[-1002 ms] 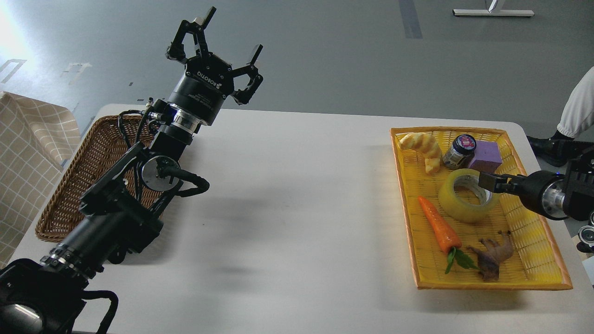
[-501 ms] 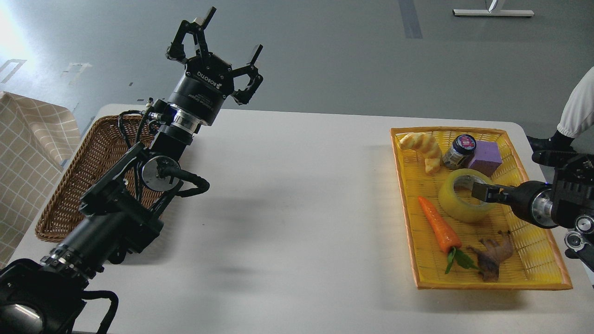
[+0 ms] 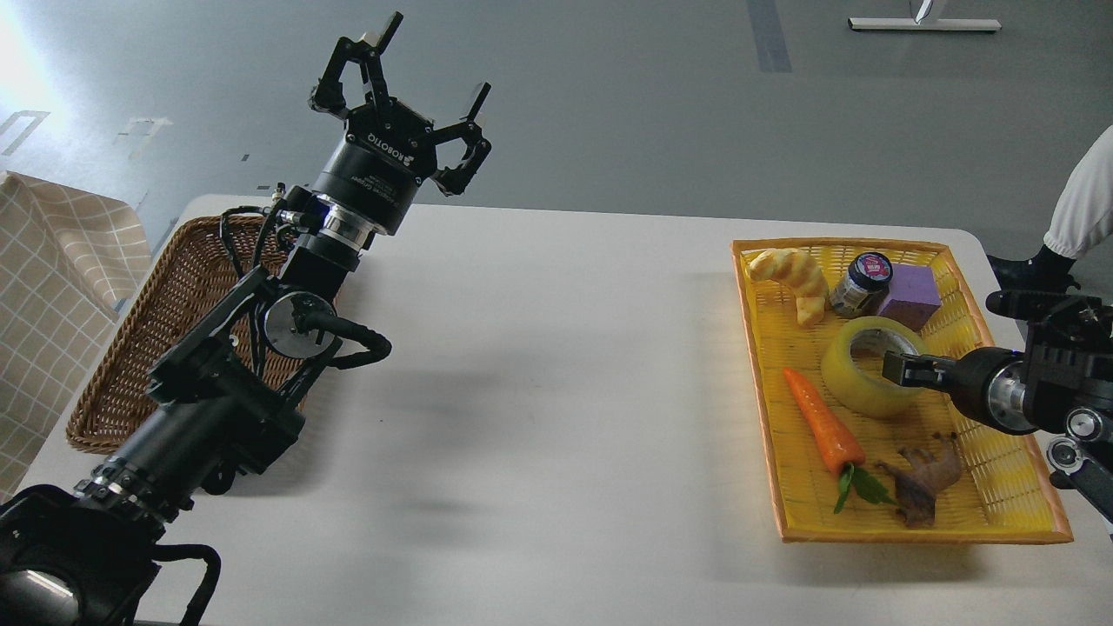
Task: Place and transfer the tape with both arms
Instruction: 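Insert the right gripper into the tape roll's hole and grip it, then lift the tape roll out of the tray with the right gripper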
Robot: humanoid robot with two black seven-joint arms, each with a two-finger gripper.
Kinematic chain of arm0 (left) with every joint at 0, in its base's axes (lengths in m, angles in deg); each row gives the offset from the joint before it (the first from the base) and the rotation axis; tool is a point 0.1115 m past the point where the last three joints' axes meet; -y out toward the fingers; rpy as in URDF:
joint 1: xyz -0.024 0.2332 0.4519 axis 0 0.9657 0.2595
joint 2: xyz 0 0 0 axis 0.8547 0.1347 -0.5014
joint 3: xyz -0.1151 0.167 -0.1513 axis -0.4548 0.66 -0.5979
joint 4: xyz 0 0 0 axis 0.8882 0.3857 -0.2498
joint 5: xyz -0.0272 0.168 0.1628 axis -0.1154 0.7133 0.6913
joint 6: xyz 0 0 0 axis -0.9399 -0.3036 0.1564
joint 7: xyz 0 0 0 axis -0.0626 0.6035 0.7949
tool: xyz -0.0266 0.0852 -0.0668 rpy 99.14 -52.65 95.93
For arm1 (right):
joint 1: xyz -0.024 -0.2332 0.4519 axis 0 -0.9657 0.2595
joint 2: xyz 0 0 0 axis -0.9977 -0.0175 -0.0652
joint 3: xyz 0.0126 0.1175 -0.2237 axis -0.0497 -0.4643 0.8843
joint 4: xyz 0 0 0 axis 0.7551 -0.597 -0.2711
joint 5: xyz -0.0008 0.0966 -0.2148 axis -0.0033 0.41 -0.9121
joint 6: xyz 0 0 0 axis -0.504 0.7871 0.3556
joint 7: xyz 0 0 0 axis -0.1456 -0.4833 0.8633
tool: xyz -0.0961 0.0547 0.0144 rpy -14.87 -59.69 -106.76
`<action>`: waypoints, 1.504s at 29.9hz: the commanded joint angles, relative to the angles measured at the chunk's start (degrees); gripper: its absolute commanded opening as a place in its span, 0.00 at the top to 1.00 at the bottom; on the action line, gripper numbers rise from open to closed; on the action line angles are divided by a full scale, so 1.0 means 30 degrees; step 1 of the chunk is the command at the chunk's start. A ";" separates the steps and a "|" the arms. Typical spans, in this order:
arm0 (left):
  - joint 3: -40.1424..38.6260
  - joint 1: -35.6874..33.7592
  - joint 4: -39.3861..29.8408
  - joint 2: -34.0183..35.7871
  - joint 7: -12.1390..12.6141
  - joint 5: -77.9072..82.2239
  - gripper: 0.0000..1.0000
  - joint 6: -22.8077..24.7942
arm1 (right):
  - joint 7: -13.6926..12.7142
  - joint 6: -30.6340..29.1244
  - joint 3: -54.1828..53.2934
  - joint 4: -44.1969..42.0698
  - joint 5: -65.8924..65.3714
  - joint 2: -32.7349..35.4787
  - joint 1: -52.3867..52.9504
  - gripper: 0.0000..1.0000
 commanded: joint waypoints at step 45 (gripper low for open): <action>0.0031 -0.0059 0.0205 -0.0084 0.0030 0.0000 0.02 0.0000 | 0.0148 0.0000 -0.0799 0.4989 0.1759 0.0236 0.4947 1.00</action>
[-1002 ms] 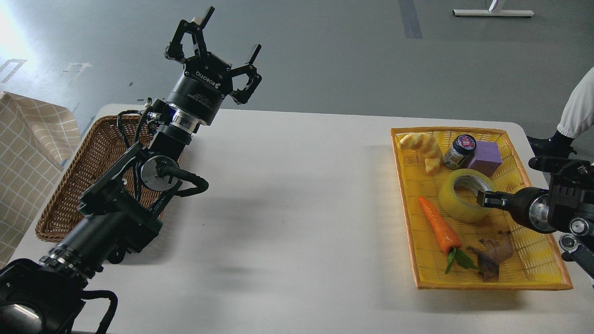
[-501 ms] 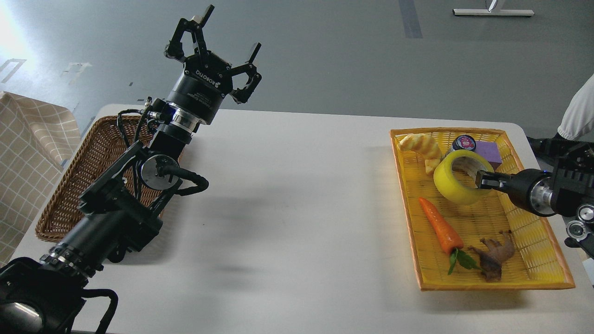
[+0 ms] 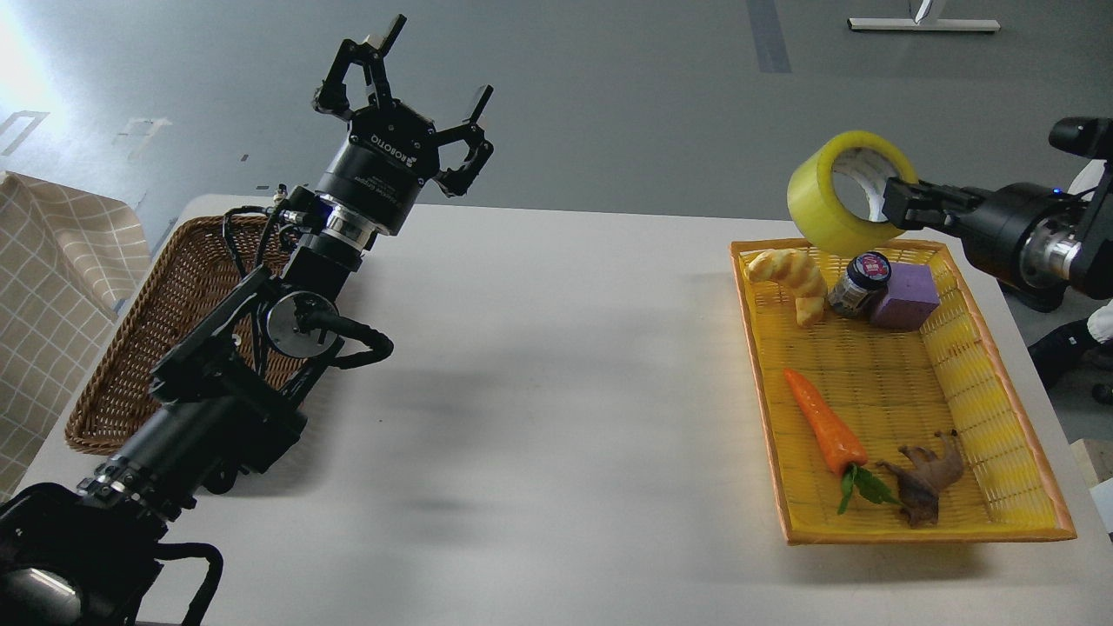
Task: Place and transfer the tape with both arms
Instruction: 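Lift the tape roll out of the tray with the right gripper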
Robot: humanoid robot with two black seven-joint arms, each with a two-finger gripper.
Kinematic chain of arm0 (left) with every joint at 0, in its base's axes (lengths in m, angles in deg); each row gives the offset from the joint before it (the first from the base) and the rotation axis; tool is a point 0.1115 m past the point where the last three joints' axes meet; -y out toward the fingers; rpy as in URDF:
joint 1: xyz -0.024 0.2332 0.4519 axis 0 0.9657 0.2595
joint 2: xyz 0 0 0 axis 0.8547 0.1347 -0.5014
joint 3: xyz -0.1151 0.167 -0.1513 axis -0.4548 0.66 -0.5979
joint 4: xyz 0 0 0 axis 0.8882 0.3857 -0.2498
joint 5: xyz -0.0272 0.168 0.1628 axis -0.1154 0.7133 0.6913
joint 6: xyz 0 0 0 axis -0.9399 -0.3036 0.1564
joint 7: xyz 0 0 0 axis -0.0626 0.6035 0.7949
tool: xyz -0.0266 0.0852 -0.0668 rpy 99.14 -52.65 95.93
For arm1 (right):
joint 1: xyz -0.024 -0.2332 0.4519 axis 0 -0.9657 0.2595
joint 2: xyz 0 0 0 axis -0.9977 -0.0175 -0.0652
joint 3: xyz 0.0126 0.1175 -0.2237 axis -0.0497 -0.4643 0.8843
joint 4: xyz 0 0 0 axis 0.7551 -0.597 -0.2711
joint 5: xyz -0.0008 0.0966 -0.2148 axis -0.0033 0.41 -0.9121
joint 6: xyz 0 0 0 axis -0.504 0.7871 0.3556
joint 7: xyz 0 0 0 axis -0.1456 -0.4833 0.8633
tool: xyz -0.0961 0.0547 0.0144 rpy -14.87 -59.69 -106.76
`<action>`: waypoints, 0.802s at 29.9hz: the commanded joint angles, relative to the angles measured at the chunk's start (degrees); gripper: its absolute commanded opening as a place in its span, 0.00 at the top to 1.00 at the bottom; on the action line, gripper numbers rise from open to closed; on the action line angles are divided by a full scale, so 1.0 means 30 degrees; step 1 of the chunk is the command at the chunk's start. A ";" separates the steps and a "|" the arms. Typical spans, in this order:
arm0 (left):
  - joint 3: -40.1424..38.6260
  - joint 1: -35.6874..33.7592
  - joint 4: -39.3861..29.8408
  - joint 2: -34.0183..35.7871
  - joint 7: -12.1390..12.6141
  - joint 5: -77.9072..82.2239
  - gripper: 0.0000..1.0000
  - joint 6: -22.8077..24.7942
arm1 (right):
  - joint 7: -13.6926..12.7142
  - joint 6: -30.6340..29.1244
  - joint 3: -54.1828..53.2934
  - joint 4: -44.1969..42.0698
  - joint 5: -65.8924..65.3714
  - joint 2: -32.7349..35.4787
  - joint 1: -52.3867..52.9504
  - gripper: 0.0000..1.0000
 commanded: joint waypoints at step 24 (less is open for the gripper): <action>-0.0055 -0.0047 0.0012 -0.0052 -0.0033 -0.0002 0.02 0.0000 | -0.0028 -0.0001 0.8644 -0.6703 -0.0207 -0.9881 0.4899 1.00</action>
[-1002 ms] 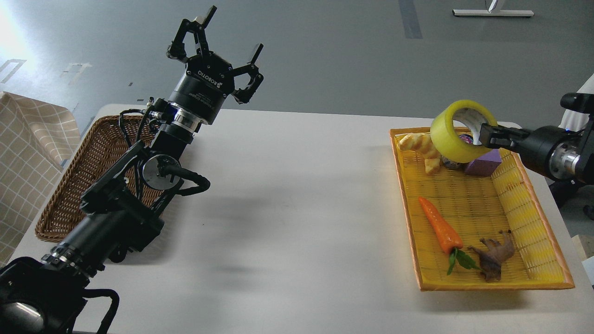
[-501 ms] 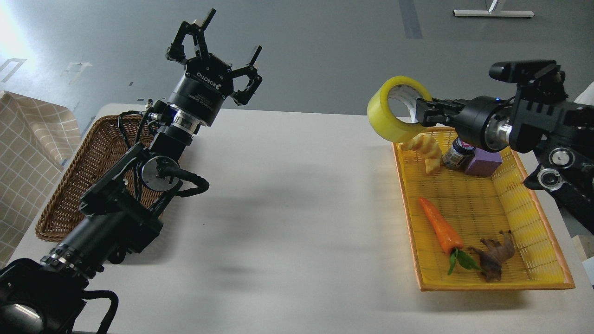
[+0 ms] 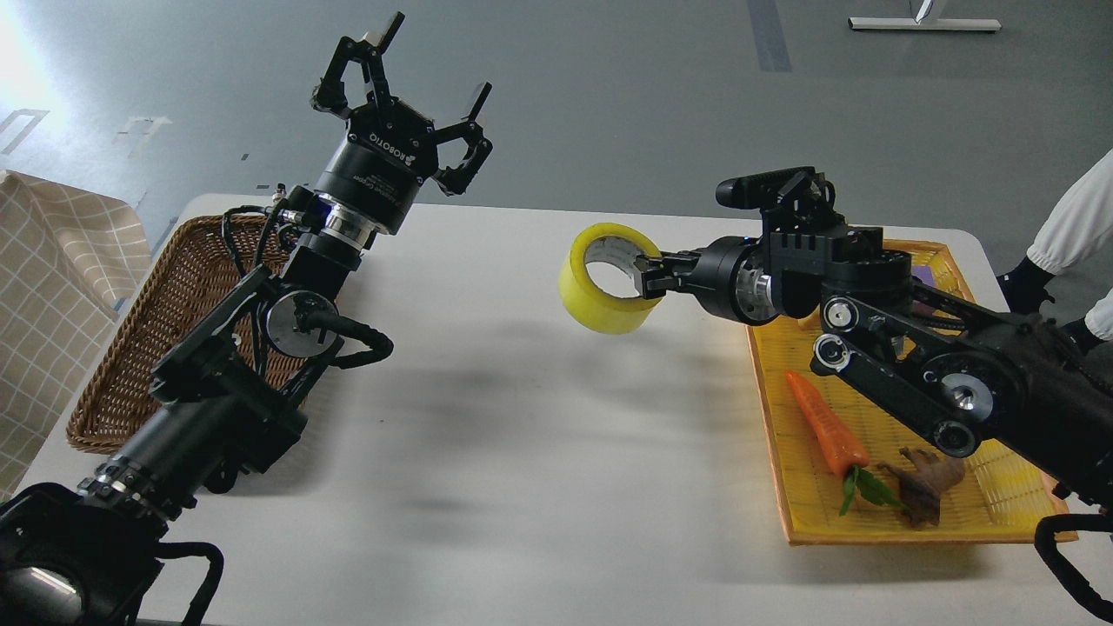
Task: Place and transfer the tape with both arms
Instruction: 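Lift the tape roll out of the tray with the right gripper, then lower the tape roll onto the table center and release it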
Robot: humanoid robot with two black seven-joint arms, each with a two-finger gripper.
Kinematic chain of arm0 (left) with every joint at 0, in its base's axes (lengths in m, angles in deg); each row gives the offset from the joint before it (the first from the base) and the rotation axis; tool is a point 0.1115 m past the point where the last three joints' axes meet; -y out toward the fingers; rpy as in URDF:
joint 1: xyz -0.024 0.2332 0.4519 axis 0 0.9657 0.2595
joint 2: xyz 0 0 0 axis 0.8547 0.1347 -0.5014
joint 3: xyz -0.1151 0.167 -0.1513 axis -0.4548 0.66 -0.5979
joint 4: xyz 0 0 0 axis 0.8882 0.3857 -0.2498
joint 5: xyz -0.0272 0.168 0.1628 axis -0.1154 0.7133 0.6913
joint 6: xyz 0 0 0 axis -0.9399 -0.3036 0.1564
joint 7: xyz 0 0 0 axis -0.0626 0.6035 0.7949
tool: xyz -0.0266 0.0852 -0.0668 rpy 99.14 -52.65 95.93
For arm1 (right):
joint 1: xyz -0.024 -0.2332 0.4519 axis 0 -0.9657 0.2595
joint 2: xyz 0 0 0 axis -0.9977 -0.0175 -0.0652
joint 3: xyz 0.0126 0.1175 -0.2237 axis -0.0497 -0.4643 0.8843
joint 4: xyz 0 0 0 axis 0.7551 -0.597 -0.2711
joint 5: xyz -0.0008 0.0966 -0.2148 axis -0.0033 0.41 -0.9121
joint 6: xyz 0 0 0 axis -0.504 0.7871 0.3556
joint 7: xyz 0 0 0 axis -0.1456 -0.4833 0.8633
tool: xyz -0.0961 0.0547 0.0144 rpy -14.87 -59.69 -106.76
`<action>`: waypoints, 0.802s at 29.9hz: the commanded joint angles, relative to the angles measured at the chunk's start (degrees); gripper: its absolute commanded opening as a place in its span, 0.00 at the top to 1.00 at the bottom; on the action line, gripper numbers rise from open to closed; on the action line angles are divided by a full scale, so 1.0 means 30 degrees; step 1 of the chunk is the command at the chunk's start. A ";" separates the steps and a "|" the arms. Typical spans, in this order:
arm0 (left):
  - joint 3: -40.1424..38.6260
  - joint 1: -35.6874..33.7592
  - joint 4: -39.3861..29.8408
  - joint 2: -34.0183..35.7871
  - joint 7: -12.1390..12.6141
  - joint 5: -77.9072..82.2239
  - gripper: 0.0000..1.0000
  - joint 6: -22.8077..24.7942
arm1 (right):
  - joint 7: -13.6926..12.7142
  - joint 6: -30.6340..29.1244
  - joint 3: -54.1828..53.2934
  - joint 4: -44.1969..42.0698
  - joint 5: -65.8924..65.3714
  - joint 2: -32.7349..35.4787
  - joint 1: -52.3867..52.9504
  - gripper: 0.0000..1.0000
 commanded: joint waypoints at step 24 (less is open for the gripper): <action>-0.0001 -0.0031 -0.0003 -0.0037 -0.0001 -0.0031 0.02 0.0000 | -0.0027 -0.0001 0.1790 -0.4380 -0.0058 -0.3902 -0.0231 1.00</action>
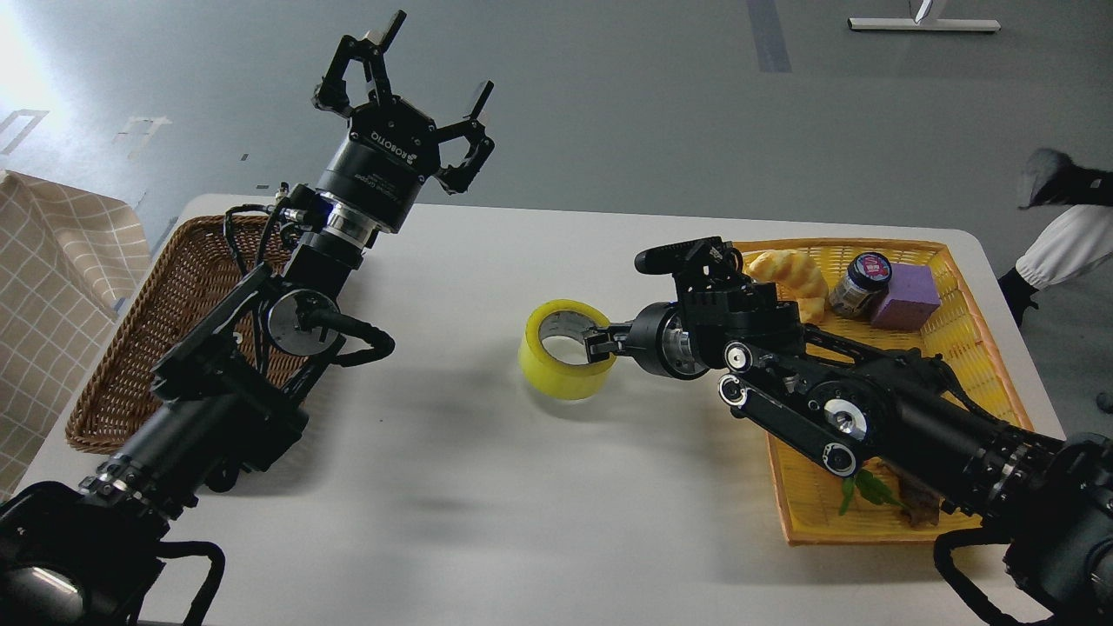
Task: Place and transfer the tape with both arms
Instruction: 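Lower the tape roll onto the table center and release it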
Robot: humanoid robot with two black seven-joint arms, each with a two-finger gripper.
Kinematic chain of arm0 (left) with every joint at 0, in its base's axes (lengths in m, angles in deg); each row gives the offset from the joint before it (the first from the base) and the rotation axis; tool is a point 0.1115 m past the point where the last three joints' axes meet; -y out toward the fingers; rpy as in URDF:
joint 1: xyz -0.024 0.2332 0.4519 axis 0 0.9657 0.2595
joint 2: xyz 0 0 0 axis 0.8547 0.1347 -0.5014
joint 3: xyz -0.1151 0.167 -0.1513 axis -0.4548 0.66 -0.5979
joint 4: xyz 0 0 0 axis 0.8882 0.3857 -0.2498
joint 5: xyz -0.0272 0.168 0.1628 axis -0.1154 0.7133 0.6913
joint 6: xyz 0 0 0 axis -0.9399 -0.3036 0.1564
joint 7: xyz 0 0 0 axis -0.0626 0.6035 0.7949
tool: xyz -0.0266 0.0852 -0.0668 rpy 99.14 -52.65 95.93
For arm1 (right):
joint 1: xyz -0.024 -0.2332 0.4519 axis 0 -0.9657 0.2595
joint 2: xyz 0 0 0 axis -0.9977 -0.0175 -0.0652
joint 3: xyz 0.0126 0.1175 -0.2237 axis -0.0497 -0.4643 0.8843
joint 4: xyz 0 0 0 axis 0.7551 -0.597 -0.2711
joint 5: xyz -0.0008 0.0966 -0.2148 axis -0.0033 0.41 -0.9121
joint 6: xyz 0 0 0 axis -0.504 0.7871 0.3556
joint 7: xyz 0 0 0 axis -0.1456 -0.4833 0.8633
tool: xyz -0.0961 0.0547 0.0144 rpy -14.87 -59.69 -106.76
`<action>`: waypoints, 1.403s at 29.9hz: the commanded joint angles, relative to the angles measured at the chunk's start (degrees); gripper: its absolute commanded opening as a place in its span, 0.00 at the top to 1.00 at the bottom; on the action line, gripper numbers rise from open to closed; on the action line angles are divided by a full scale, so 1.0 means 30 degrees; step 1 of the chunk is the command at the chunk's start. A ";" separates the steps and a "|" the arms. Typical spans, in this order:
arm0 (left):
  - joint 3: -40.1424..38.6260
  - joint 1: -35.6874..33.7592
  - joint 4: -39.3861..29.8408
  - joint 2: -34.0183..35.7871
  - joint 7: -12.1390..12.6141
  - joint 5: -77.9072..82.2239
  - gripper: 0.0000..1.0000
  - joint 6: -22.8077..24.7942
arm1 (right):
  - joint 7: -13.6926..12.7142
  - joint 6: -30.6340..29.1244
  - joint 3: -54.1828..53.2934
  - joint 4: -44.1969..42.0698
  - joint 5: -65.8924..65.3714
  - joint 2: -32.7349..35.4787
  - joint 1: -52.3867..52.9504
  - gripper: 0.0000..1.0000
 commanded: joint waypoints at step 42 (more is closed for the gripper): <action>-0.0026 -0.0031 0.0000 -0.0116 -0.0001 -0.0003 0.02 0.0000 | 0.0003 -0.0001 0.0845 -0.0054 -0.0119 -0.0512 0.0082 0.98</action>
